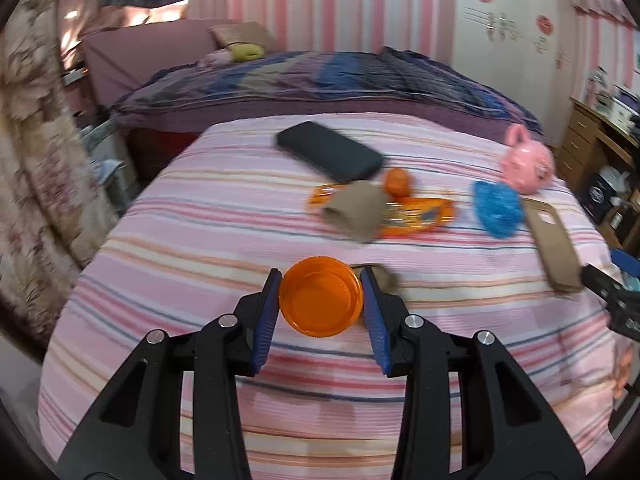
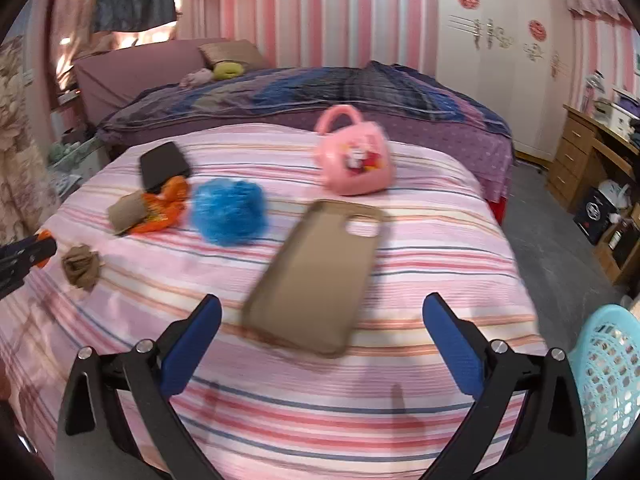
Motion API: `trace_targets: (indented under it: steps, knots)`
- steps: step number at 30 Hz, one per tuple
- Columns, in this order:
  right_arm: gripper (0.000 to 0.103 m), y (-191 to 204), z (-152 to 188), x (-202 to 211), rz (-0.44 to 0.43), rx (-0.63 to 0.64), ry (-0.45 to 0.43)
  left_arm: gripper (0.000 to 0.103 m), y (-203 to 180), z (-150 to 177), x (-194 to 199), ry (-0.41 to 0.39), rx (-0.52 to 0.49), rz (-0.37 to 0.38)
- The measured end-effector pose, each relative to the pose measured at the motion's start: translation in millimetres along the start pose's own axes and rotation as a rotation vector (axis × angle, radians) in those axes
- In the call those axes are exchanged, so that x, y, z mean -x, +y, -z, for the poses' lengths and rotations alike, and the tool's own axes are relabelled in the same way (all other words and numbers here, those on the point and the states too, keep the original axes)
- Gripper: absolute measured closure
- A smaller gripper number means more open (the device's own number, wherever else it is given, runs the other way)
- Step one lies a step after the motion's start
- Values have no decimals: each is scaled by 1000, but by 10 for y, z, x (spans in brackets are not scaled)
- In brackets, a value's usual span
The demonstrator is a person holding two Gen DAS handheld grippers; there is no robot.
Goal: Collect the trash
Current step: 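Grasp the second crumpled brown paper with the right gripper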
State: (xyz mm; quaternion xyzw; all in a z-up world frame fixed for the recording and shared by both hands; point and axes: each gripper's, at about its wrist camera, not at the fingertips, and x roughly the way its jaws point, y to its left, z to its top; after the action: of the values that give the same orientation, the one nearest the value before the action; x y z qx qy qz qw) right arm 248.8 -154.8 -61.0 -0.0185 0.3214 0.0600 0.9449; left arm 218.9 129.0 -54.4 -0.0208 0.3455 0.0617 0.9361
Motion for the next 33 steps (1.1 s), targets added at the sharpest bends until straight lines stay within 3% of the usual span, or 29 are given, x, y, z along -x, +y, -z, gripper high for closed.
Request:
trace_targets:
  steps: [10, 15, 22, 25, 28, 30, 33]
  knots:
    - [5, 782, -5, 47, -81, 136, -30, 64, 642, 22, -76, -1, 85, -97]
    - [5, 1154, -63, -13, -159, 145, -18, 64, 782, -20, -77, -10, 94, -116]
    - [6, 1785, -64, -113, -202, 278, -7, 64, 922, -99, 2, -43, 118, -138]
    - [15, 1966, -83, -241, -222, 295, 27, 64, 949, -100, -26, -35, 116, -156]
    - [33, 2079, -96, -334, -242, 307, 66, 64, 960, -100, -48, -29, 123, -143]
    - [50, 2145, -114, -397, -259, 322, 91, 64, 960, -106, -70, -23, 130, -140]
    - [62, 2149, -112, -427, -287, 326, 106, 64, 947, -129, -59, -27, 146, -122]
